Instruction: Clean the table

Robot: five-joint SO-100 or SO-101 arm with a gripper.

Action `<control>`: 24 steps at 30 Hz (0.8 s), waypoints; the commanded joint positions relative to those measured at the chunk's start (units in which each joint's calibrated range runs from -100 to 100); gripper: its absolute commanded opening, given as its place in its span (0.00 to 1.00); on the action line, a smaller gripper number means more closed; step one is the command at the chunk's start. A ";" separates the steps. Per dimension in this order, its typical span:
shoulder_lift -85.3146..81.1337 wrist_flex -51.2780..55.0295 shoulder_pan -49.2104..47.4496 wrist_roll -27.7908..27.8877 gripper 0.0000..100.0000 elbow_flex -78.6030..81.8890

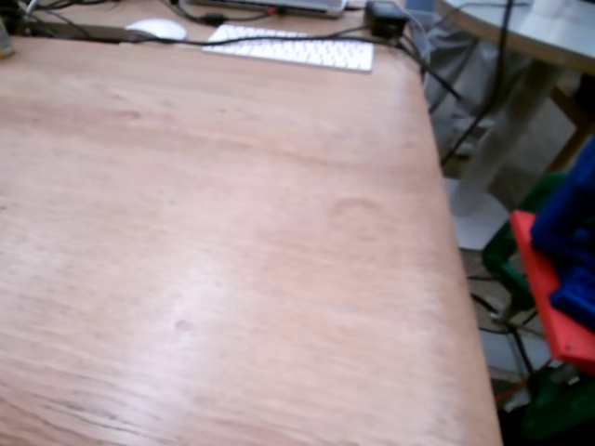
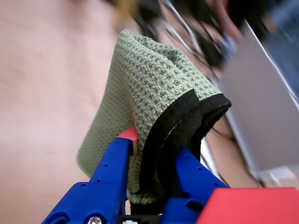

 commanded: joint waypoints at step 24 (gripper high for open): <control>77.43 -3.93 -48.15 -23.25 0.00 -48.61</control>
